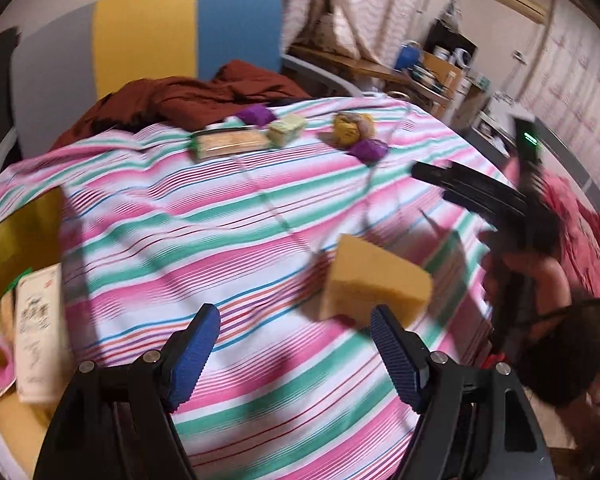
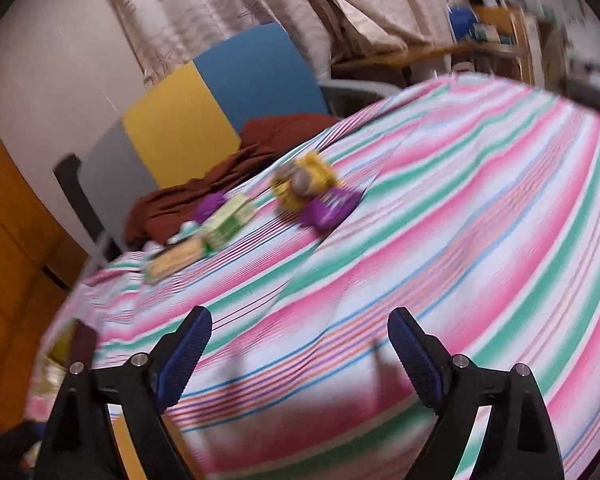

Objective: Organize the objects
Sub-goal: 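Withdraw both tools from the tray toward the yellow sponge and purple packet, then grasp the purple snack packet with the right tool while the left grasps the yellow sponge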

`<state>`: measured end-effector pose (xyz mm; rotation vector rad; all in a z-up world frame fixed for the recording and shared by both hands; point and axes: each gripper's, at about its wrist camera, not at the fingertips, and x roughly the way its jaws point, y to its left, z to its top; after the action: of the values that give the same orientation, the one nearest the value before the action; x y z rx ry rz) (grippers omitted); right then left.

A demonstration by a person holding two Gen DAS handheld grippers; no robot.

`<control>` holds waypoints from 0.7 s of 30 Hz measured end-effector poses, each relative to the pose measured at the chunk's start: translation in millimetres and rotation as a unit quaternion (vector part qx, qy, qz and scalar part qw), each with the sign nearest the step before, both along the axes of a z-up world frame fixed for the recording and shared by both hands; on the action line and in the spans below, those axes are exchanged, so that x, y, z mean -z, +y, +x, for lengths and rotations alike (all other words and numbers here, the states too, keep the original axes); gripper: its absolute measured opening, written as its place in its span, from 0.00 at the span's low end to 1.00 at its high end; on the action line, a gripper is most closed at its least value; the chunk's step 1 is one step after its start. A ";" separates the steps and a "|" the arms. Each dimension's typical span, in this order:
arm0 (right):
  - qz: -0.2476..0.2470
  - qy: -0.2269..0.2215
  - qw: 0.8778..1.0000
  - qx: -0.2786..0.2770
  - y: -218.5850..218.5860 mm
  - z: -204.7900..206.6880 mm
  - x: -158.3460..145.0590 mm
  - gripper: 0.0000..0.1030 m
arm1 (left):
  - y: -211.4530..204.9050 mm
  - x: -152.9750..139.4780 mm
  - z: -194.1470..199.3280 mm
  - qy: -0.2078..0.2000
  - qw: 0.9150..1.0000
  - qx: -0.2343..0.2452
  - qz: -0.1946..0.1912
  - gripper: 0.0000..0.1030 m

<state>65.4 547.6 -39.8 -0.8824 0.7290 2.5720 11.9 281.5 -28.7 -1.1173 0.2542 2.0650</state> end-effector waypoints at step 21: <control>0.094 -0.095 0.987 -0.088 69.3 -127.6 32.8 0.67 | 55.9 15.6 6.3 0.037 0.996 0.068 -0.031 0.81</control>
<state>-62.3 616.9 -72.6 -1.1526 0.3614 2.6049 18.3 337.4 -44.2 -1.0320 0.4229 1.9904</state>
